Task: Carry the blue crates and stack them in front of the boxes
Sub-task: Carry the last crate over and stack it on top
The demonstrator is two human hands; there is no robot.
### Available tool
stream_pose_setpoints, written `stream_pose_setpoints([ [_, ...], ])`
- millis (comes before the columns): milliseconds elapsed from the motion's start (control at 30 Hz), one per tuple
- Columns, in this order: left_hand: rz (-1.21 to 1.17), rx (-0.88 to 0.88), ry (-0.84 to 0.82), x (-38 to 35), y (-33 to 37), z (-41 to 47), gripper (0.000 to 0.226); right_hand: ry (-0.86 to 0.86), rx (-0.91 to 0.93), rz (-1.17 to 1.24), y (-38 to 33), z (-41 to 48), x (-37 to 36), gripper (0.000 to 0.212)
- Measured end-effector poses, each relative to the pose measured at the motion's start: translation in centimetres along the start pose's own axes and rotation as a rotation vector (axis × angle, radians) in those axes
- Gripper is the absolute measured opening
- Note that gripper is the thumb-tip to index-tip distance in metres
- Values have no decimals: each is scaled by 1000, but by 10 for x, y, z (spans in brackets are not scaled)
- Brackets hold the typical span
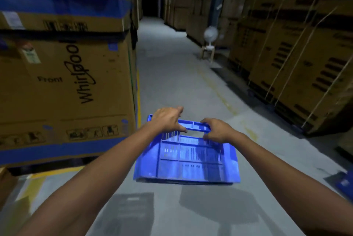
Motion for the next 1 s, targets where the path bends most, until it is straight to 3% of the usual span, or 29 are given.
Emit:
stream_pose_setpoints([
  [167, -28, 13, 64, 8, 74, 39, 70, 167, -74, -4, 38, -15, 29, 70],
  [300, 12, -52, 57, 14, 141, 59, 66, 196, -96, -2, 94, -48, 55, 75],
  [433, 72, -173, -6, 12, 223, 79, 65, 155, -94, 15, 179, -95, 81, 71],
  [667, 116, -381, -84, -16, 365, 121, 61, 117, -226, 74, 330, -180, 98, 42],
  [833, 73, -481, -90, -39, 447, 149, 59, 148, -323, 77, 395, -220, 115, 44],
  [1000, 38, -555, -116, -68, 516, 189, 59, 288, -490, -139, 452, -229, 124, 47],
])
Point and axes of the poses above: each hand's wrist, its own z-axis towards the middle knuckle, its own x-axis out of the back of the hand, y = z × x, the point moved 4 cm from there along z, towards the middle knuckle, and after that the axes turned 8 degrees about -z, right-handed, at the moved point
